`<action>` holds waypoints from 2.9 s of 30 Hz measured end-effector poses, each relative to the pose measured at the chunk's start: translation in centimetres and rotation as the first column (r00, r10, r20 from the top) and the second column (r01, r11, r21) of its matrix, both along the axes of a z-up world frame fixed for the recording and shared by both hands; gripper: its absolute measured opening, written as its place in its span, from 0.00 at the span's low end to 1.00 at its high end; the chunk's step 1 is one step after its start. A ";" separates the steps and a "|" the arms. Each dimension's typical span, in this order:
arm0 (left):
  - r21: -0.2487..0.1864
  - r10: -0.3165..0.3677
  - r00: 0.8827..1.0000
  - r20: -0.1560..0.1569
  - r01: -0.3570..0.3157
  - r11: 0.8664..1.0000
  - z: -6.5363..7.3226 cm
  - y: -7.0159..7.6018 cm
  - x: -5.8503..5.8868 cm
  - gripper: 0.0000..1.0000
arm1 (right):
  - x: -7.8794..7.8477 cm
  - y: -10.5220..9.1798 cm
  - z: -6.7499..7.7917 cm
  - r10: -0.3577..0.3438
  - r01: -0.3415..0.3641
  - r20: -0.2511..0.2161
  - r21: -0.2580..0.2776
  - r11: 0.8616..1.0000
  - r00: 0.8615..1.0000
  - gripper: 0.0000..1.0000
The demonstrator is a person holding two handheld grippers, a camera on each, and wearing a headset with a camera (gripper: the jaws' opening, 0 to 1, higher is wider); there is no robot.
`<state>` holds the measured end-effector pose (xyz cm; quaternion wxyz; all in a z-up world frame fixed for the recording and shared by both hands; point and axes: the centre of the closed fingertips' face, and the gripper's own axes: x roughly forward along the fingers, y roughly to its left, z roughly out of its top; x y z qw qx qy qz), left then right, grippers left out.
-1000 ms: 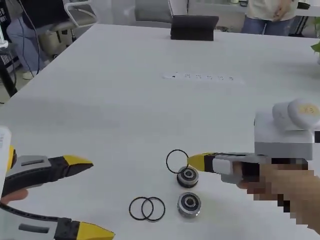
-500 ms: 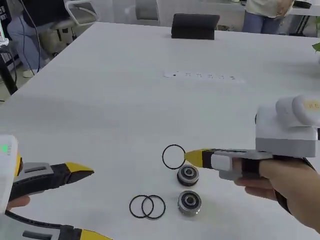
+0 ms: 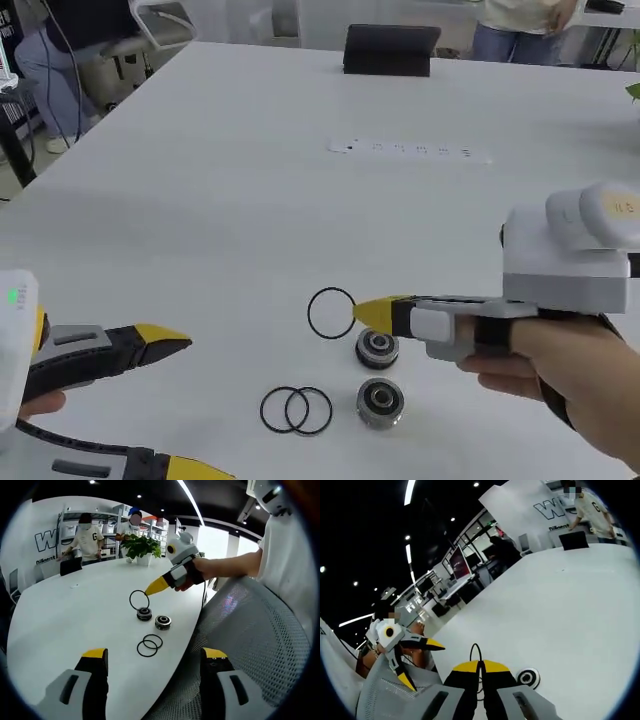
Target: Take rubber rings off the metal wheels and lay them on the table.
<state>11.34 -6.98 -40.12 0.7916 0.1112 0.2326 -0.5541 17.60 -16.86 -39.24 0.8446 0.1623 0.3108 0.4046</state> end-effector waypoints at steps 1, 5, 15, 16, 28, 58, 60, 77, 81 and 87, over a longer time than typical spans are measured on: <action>-0.001 0.001 1.000 0.000 -0.001 1.000 0.0 0.0 0.0 0.73 | -0.1 0.1 0.0 0.004 -0.004 -0.001 0.000 1.000 1.000 0.00; 0.000 0.002 1.000 -0.001 -0.002 1.000 -0.1 0.1 0.2 0.73 | -0.4 0.8 -0.4 0.029 -0.029 -0.010 0.000 1.000 1.000 0.00; -0.008 0.011 1.000 -0.009 -0.011 1.000 -0.3 0.2 0.4 0.73 | -1.8 2.4 -2.2 0.100 -0.101 -0.047 -0.040 0.994 0.994 0.00; -0.006 0.009 1.000 -0.010 -0.009 1.000 -0.3 0.1 0.3 0.73 | -1.9 2.5 -2.5 0.105 -0.108 -0.057 -0.046 0.993 0.993 0.00; -0.016 0.018 1.000 -0.016 -0.018 1.000 -0.2 0.1 0.4 0.72 | -3.6 2.7 -5.9 0.162 -0.181 -0.143 -0.136 0.974 0.976 0.00; -0.024 0.033 0.999 -0.027 -0.033 0.999 -0.2 0.1 0.3 0.71 | -5.0 2.1 -7.7 0.218 -0.257 -0.167 -0.266 0.929 0.961 0.01; -0.024 0.033 0.999 -0.029 -0.033 0.999 -0.2 0.1 0.3 0.71 | -5.0 2.0 -7.7 0.225 -0.263 -0.163 -0.275 0.925 0.961 0.01; -0.024 0.039 0.999 -0.030 -0.040 0.999 -0.2 0.3 0.5 0.71 | -3.3 1.0 -5.5 0.220 -0.227 -0.058 -0.286 0.931 0.974 0.05; -0.023 0.040 0.999 -0.027 -0.040 0.999 -0.2 0.3 0.5 0.71 | -2.7 0.8 -4.7 0.210 -0.209 -0.024 -0.273 0.939 0.977 0.07; -0.024 0.041 0.999 -0.025 -0.041 0.999 -0.2 0.3 0.6 0.71 | -1.8 0.4 -3.6 0.188 -0.175 0.028 -0.256 0.951 0.982 0.11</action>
